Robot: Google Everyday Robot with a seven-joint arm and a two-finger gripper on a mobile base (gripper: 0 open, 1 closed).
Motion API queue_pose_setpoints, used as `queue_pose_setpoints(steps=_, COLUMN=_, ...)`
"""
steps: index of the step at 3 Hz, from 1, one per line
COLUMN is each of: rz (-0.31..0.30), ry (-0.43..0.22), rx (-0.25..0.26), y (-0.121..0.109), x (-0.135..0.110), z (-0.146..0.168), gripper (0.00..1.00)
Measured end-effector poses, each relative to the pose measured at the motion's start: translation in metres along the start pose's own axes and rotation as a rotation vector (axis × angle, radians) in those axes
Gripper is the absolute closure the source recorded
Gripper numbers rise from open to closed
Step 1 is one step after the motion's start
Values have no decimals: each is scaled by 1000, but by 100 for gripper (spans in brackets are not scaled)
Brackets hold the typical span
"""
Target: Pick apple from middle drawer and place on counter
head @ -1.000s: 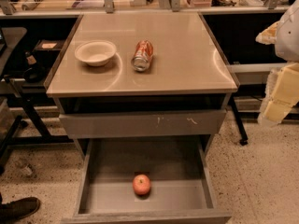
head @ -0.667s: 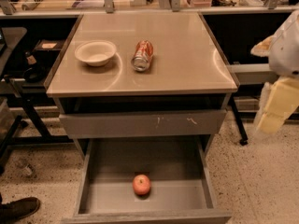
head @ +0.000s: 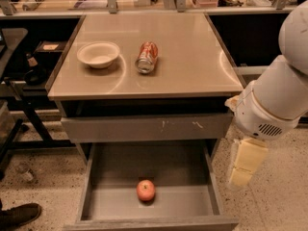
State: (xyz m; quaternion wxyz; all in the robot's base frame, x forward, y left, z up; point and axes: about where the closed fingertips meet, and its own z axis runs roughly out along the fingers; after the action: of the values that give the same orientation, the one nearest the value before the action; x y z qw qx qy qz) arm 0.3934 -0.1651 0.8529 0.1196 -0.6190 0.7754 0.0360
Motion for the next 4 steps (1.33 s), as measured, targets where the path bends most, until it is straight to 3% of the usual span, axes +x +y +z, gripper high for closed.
queue_pose_setpoints(steps=1, rz=0, ry=0, rx=0, y=0, x=0, z=0, gripper=0)
queue_pose_setpoints(steps=2, rz=7, ry=-23, rx=-41, y=10, x=0, z=28, gripper=0)
queue_pose_setpoints(steps=4, rz=26, ry=-37, rx=-148, y=38, x=-7, z=127, gripper=0)
